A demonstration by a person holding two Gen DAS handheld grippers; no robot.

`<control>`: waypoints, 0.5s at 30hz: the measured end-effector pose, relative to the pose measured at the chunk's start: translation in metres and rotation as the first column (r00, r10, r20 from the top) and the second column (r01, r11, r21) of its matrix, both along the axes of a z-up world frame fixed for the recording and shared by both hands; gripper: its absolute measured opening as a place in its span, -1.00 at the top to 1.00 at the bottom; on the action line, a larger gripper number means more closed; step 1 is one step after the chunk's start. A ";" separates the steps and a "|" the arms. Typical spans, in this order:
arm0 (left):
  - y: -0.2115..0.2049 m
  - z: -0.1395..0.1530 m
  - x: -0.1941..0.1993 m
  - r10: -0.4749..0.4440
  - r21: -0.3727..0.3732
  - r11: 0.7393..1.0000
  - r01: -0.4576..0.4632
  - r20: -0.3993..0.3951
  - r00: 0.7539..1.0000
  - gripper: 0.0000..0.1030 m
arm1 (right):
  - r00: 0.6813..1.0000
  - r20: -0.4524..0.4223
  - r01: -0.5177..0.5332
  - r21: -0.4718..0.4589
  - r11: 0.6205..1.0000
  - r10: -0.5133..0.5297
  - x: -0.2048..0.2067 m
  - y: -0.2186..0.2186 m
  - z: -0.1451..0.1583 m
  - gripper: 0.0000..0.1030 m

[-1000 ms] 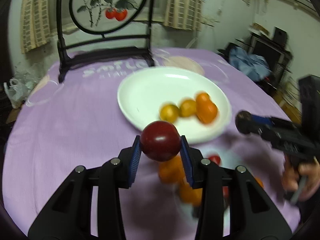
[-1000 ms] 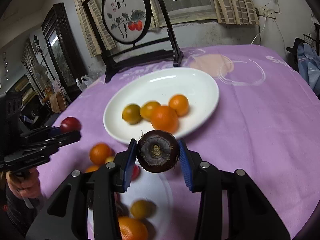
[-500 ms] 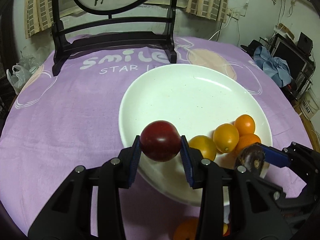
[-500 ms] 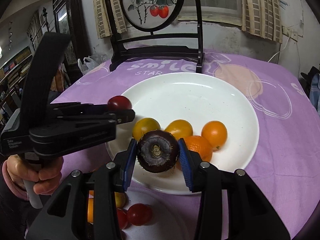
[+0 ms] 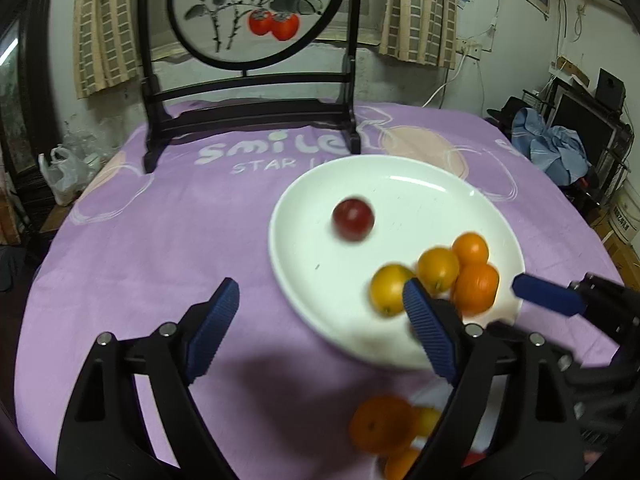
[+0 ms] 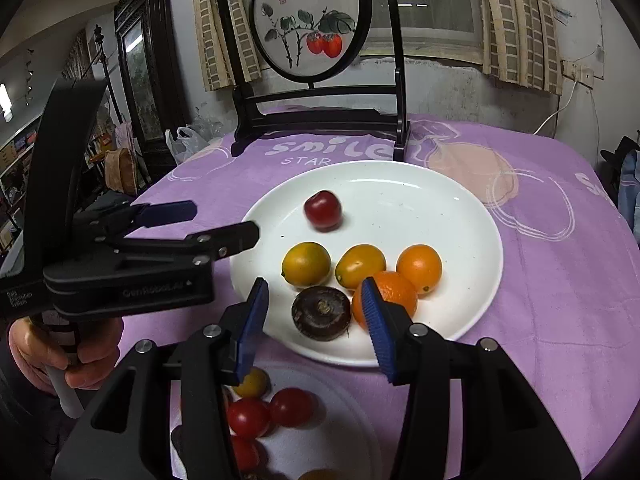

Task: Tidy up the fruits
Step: 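Drop the plum and the dark brown fruit onto the white plate, then grasp a mandarin with the right tool while the left tool grasps a dark brown fruit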

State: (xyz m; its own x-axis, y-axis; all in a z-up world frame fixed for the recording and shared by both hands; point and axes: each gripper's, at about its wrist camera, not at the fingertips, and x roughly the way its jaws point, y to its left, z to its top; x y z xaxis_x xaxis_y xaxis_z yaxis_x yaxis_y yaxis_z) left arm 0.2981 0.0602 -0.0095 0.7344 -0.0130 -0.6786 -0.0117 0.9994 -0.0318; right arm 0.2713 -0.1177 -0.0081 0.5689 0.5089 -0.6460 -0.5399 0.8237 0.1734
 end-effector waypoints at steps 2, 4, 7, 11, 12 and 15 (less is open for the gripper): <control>0.005 -0.002 -0.013 0.014 -0.006 1.000 -0.014 0.003 1.000 -0.75 | 1.000 -0.004 -0.002 0.004 1.000 0.002 -0.008 -0.005 -0.001 0.02; 0.011 -0.007 -0.024 0.024 -0.016 1.000 -0.024 -0.003 1.000 -0.76 | 1.000 -0.007 -0.005 0.000 1.000 0.005 -0.019 -0.011 -0.006 0.02; 0.018 -0.019 -0.037 0.044 0.009 0.999 -0.044 -0.031 0.999 -0.76 | 0.998 -0.062 -0.028 -0.012 1.000 0.027 -0.034 -0.020 -0.020 0.02; 0.022 -0.022 -0.053 0.046 0.012 0.999 -0.046 -0.044 0.998 -0.76 | 0.990 -0.122 -0.074 0.004 0.997 0.074 -0.055 -0.030 -0.024 0.02; 0.023 -0.021 -0.057 0.044 0.013 0.999 -0.043 -0.036 0.998 -0.77 | 0.989 -0.120 -0.091 0.006 0.996 0.091 -0.062 -0.033 -0.023 0.02; 0.022 -0.019 -0.068 0.045 0.039 0.998 -0.044 -0.011 0.999 -0.81 | 0.989 -0.103 -0.111 -0.023 0.994 0.109 -0.077 -0.036 -0.021 0.02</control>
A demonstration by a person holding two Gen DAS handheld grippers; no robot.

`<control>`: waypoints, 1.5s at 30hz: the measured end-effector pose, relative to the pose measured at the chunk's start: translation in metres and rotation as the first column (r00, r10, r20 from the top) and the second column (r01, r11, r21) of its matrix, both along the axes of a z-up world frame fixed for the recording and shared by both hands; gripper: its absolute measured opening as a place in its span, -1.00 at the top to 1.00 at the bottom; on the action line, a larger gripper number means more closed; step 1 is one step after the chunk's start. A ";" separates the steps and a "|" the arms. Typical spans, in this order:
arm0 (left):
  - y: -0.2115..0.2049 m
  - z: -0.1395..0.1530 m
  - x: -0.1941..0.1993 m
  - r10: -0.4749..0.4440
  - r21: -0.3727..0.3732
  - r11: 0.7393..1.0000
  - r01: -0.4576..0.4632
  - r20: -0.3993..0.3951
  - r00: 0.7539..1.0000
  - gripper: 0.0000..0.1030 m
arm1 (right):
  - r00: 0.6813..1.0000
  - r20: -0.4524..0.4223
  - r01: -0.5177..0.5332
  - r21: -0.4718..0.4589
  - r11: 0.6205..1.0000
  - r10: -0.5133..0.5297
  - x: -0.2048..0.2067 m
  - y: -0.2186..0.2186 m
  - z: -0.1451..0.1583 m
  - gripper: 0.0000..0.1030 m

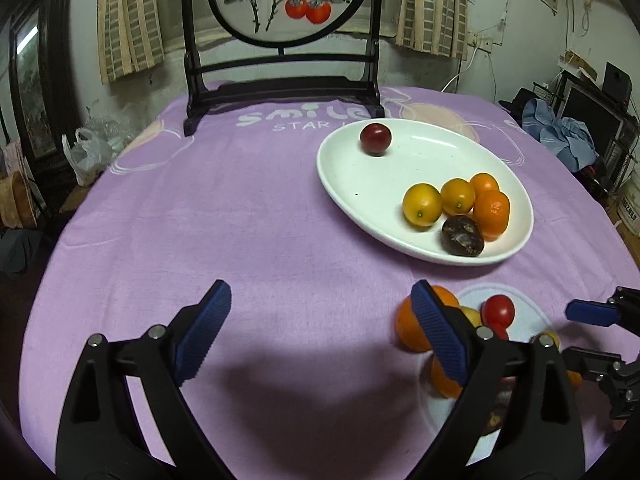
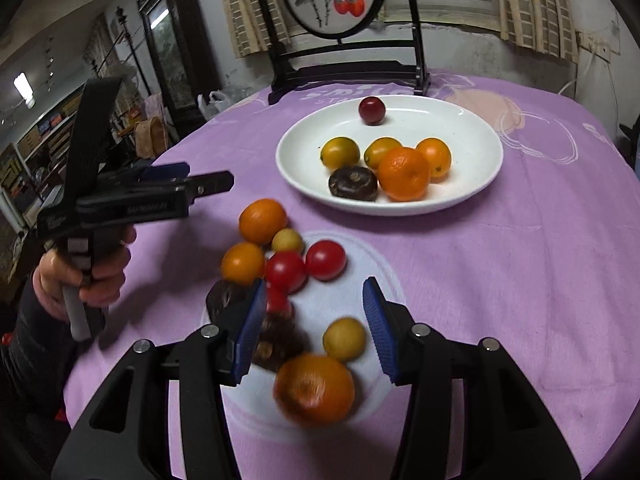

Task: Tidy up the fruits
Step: 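Grasp a mandarin with the right tool while the left tool grasps a dark brown fruit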

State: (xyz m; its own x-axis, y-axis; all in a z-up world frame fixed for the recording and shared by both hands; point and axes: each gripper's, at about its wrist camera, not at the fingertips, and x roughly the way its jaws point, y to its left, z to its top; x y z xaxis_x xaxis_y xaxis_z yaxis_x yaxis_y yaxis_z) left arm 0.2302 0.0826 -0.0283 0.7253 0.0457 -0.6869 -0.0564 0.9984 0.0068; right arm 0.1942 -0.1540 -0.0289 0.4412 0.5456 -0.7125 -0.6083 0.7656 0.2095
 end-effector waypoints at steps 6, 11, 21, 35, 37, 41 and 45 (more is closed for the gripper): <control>0.002 0.001 -0.007 0.007 0.002 1.000 -0.007 0.004 1.000 -0.82 | 1.000 -0.024 -0.019 -0.006 1.000 0.019 -0.016 -0.008 -0.003 0.02; 0.002 -0.001 -0.003 0.016 0.007 1.000 -0.016 -0.006 1.000 -0.82 | 0.998 -0.056 -0.028 -0.041 0.999 0.026 -0.020 -0.008 -0.013 0.02; 0.005 -0.002 -0.002 0.027 0.003 1.000 -0.027 -0.014 1.000 -0.82 | 0.996 -0.085 -0.016 -0.092 0.996 0.008 -0.021 -0.007 -0.024 0.02; 0.000 -0.004 -0.001 0.002 0.003 1.000 -0.002 -0.032 0.999 -0.82 | 0.989 -0.148 0.000 -0.008 1.000 -0.001 -0.012 -0.021 -0.028 0.14; -0.003 -0.005 -0.003 -0.030 0.001 1.000 0.030 -0.036 0.999 -0.82 | 0.984 -0.173 0.045 0.066 0.997 -0.033 -0.003 -0.035 -0.023 0.14; -0.019 -0.003 -0.022 -0.206 -0.027 0.978 0.206 -0.030 0.978 -0.82 | 0.970 -0.200 0.161 0.115 0.980 -0.136 0.009 -0.060 -0.021 0.14; -0.044 -0.005 -0.045 -0.381 -0.002 0.925 0.381 -0.020 0.924 -0.79 | 0.956 -0.241 0.200 0.122 0.972 -0.167 0.014 -0.068 -0.025 0.14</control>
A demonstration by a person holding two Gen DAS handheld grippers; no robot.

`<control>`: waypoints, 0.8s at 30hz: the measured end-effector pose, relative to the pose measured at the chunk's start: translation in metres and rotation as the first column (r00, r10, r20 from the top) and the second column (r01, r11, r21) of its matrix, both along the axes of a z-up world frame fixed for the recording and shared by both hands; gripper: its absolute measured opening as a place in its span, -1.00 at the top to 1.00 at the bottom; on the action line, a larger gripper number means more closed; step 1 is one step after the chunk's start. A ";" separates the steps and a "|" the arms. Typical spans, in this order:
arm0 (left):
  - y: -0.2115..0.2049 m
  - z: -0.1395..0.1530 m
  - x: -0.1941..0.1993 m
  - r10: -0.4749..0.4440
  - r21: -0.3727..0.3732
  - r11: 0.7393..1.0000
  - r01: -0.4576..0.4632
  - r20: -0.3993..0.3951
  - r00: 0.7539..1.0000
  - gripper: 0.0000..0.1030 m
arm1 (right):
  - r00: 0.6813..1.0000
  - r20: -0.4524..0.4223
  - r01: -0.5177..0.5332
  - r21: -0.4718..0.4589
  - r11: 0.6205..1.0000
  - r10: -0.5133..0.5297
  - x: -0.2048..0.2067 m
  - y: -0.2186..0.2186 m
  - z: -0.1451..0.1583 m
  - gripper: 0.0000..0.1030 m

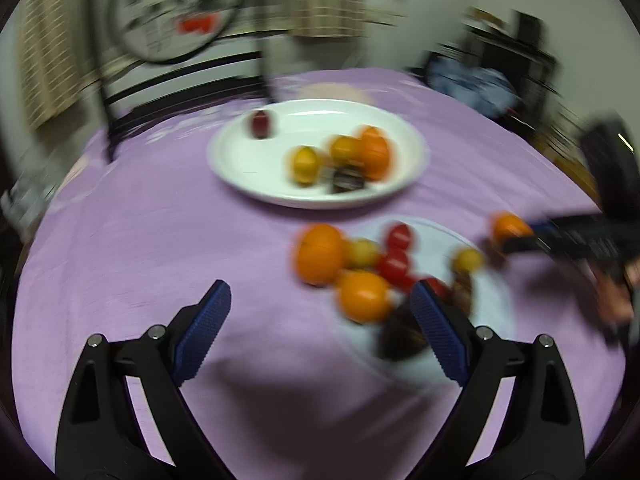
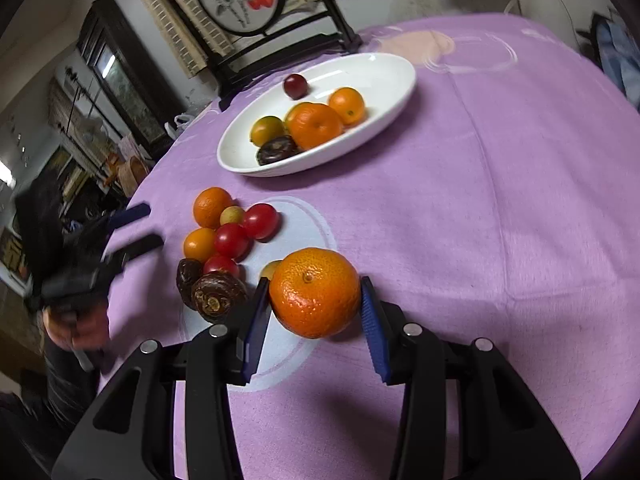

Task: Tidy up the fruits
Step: 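Grasp a mandarin with the right tool while the left tool grasps a dark brown fruit, then place the mandarin and dark brown fruit on the white plate, open both tools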

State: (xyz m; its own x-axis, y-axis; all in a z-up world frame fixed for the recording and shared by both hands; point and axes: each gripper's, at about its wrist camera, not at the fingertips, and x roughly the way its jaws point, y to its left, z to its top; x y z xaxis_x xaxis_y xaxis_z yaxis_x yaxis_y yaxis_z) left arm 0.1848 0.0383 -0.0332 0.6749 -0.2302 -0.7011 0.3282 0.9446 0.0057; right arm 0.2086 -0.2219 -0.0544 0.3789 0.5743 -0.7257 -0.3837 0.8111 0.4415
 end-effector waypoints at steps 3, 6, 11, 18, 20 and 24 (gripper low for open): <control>-0.022 -0.007 -0.016 -0.129 0.030 0.991 0.130 -0.007 0.992 -0.64 | 1.000 -0.007 -0.001 -0.007 1.000 0.001 0.000 0.001 -0.001 0.14; -0.036 -0.015 -0.021 -0.180 0.056 0.982 0.181 -0.029 0.983 -0.47 | 1.000 -0.009 -0.004 -0.012 1.000 0.004 -0.003 0.001 0.000 0.14; -0.043 -0.030 -0.014 -0.165 0.075 0.982 0.172 -0.087 0.982 -0.09 | 1.000 -0.010 -0.005 -0.016 1.000 0.005 -0.003 0.002 -0.001 0.14; -0.041 -0.031 -0.008 -0.136 0.045 0.989 0.140 -0.096 0.986 0.00 | 1.000 0.000 -0.014 -0.021 1.000 0.014 -0.005 0.005 0.001 0.14; -0.043 -0.031 -0.007 -0.136 0.049 0.989 0.142 -0.099 0.986 0.00 | 1.000 0.001 -0.014 -0.023 1.000 0.014 -0.005 0.005 0.001 0.14; -0.049 -0.037 -0.007 -0.129 0.094 0.986 0.139 -0.108 0.986 0.11 | 1.000 -0.002 -0.010 -0.026 1.000 0.010 -0.004 0.006 0.000 0.14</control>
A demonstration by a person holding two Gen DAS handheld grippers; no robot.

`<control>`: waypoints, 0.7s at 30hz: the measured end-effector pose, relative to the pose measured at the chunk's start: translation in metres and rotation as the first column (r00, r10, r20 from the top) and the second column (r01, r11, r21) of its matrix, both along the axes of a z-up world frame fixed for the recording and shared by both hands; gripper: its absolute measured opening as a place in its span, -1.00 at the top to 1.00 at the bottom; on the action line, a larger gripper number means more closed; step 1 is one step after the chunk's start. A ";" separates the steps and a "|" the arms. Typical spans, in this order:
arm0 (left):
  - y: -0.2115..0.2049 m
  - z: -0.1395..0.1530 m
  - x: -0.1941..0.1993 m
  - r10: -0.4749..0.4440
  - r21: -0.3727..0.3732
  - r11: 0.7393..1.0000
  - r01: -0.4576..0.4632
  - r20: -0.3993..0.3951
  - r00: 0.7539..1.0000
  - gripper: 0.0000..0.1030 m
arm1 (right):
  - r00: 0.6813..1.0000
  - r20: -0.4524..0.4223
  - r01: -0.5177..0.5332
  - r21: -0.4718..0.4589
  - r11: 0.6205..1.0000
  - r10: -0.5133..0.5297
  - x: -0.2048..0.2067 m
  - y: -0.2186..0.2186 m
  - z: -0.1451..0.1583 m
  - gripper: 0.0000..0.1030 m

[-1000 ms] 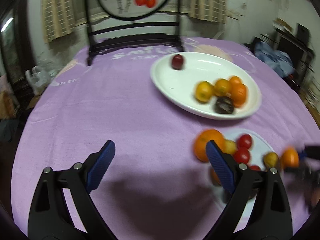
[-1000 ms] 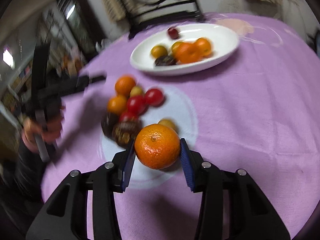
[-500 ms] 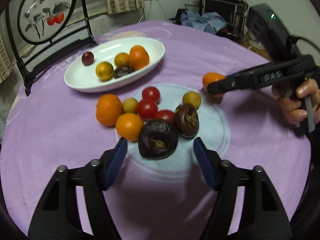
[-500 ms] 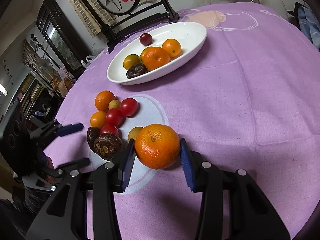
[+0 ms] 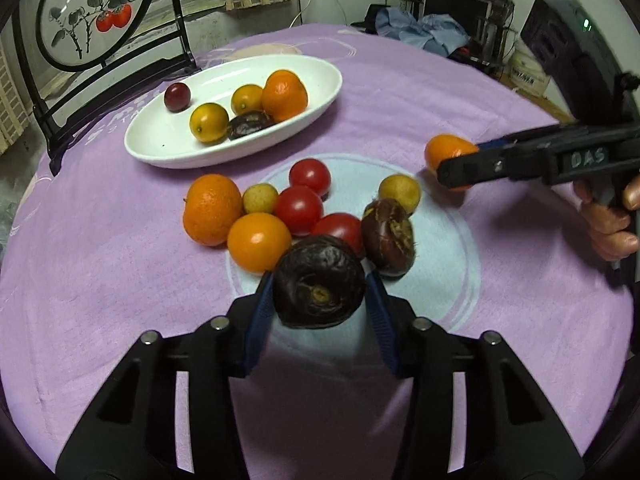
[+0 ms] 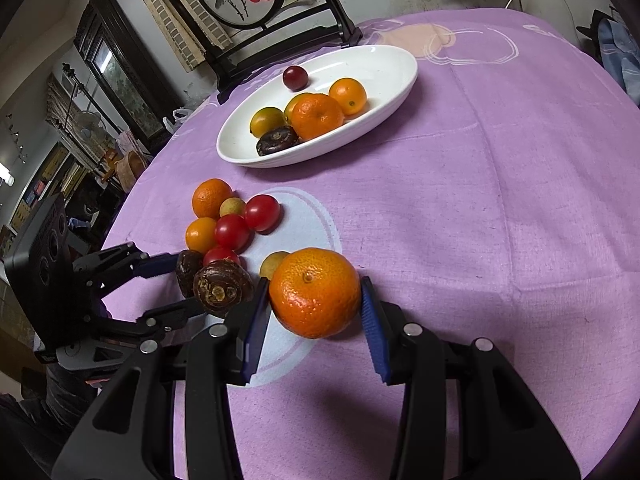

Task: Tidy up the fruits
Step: 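Place the mandarin and dark brown fruit on the white plate, open both tools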

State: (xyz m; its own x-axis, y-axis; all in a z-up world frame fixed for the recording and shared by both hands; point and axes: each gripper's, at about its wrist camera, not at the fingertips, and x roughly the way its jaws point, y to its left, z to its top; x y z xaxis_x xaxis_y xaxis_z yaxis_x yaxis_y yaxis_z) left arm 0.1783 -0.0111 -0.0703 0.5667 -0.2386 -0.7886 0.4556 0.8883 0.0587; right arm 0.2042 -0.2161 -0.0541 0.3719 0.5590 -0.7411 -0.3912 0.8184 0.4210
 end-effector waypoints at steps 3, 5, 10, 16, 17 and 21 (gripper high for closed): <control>0.002 0.001 0.000 -0.002 -0.005 1.000 0.002 -0.004 1.000 0.12 | 1.000 -0.003 0.003 -0.003 1.000 -0.003 0.000 -0.001 -0.001 0.14; 0.005 0.003 -0.001 0.004 -0.013 1.000 -0.004 -0.005 1.000 0.13 | 1.000 -0.001 0.002 0.001 1.000 -0.002 0.000 -0.001 -0.001 0.14; 0.016 0.017 -0.008 0.022 -0.077 0.997 -0.020 0.029 0.999 0.13 | 1.000 0.016 -0.009 0.014 1.000 0.008 0.000 0.001 0.000 0.14; 0.039 0.042 -0.003 0.093 -0.219 0.973 -0.077 0.064 0.994 0.13 | 0.993 0.116 -0.033 0.054 0.998 0.026 -0.002 0.007 0.014 0.14; 0.042 0.046 0.001 0.115 -0.234 0.968 -0.096 0.068 0.991 0.13 | 0.991 0.129 -0.036 0.064 0.997 0.028 -0.001 0.009 0.017 0.14; 0.052 0.066 0.038 0.228 -0.285 0.938 -0.199 0.073 0.971 0.13 | 0.979 0.205 -0.005 0.101 0.995 -0.016 0.016 0.022 0.032 0.14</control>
State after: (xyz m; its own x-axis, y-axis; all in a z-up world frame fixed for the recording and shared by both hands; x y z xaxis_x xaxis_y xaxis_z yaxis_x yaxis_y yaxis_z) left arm 0.2158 0.0412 -0.0045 0.7029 -0.3015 -0.6443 0.2580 0.9521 -0.1641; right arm 0.2199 -0.1941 -0.0218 0.5138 0.6245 -0.5882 -0.4737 0.7782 0.4124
